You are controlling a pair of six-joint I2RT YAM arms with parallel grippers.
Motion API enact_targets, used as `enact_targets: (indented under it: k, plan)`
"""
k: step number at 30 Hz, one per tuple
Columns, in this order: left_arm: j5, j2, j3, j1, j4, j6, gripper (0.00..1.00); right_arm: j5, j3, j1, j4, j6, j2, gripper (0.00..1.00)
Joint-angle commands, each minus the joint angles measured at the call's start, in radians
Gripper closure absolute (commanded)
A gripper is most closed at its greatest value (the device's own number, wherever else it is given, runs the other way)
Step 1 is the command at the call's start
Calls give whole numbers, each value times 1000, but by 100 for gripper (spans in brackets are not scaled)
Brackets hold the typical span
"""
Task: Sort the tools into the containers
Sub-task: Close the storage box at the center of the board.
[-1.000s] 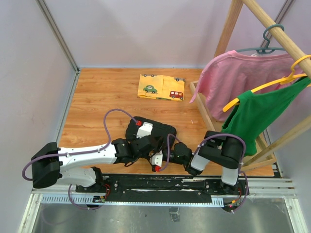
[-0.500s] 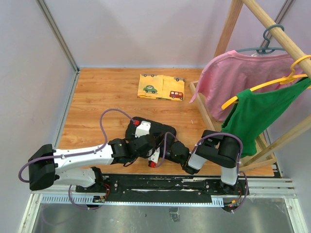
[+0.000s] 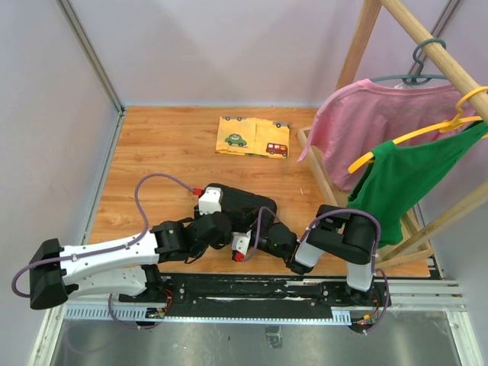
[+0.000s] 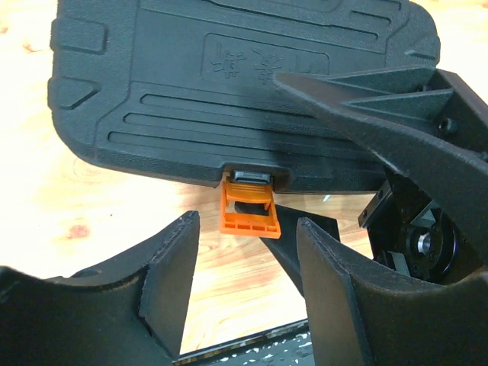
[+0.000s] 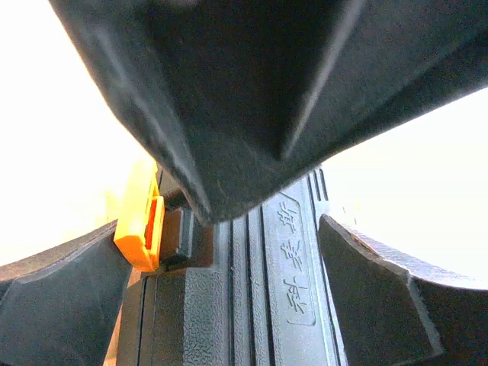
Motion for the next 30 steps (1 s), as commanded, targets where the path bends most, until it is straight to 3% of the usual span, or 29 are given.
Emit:
enact_targets:
  k: [1,10,18,30]
  plan:
    - [-85,-59,-33,-8,-12,-72,41,64,0,15,68,36,-21,1]
    - [-142,-67,-33,20,-17,-71,39,91,-13,15,66,103,-46,1]
    - [-88,-60,-54,147,71,23,39,88,-22,14,64,157,-53,0]
    - [-104,85,-36,227,124,111,39,77,-19,14,65,205,-71,3]
